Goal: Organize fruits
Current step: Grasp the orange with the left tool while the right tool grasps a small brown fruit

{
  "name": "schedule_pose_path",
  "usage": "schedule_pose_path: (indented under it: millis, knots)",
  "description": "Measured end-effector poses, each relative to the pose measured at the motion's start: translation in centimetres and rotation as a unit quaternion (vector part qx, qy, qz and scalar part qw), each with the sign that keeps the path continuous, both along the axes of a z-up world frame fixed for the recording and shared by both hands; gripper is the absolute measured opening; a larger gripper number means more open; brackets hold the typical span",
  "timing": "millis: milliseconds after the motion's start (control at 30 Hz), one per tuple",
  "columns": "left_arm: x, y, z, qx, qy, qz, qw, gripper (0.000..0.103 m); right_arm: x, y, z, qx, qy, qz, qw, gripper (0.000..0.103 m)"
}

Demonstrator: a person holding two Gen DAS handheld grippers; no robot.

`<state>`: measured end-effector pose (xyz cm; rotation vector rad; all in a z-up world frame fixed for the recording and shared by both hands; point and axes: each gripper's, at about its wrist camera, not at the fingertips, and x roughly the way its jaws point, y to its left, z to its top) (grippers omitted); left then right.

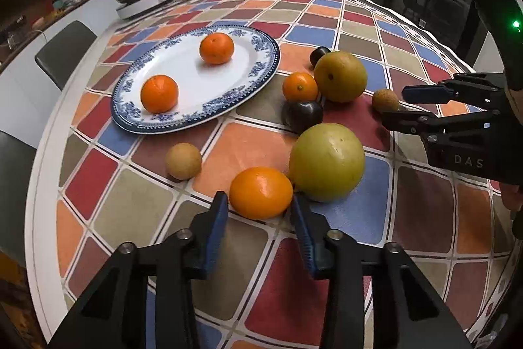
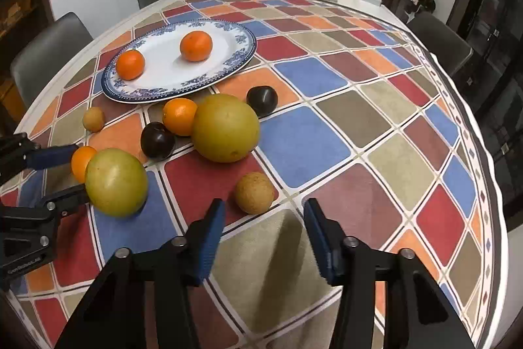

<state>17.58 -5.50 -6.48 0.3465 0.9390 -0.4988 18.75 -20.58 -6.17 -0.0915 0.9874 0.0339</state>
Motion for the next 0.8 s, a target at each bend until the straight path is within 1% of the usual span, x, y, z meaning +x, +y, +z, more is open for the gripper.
schedule_pose_path:
  millis: [33,100,267,433,567,633,667,733,800]
  knots:
    - [0.0,0.0,0.0,-0.002,-0.001,0.003,1.0000,0.038,0.0,0.0,-0.1,0.003,0.000,0.002,1.000,0.045]
    - [0.0,0.1,0.0,-0.005,-0.001,0.006,1.0000,0.038,0.1,0.0,-0.2,0.005,0.001,0.005,1.000,0.034]
    - [-0.3,0.2,0.1,0.000,-0.004,0.028,0.9996,0.038,-0.1,0.1,-0.2,0.010,-0.003,0.013,1.000,0.024]
    - [-1.0,0.4,0.3,-0.007,-0.006,0.045,0.9989,0.038,-0.4,0.0,0.1,0.011,-0.012,0.013,1.000,0.023]
    - [-1.5,0.7,1.0,-0.022,-0.007,0.059,0.9980,0.038,-0.9,0.0,0.6,0.021,-0.018,0.018,0.999,0.023]
    - [-1.7,0.8,1.5,-0.030,-0.010,0.063,0.9975,0.038,-1.2,0.2,1.2,0.026,-0.024,0.025,0.999,0.019]
    - [-1.8,0.9,1.8,-0.035,-0.011,0.065,0.9972,0.038,-1.4,0.4,1.5,0.030,-0.028,0.031,0.999,0.014]
    - [-2.0,1.0,2.3,-0.041,-0.015,0.068,0.9968,0.038,-1.7,0.7,2.1,0.035,-0.035,0.039,0.998,0.014]
    - [-2.1,1.1,2.4,-0.039,-0.018,0.072,0.9965,0.038,-1.7,1.0,2.3,0.030,-0.039,0.044,0.998,0.014]
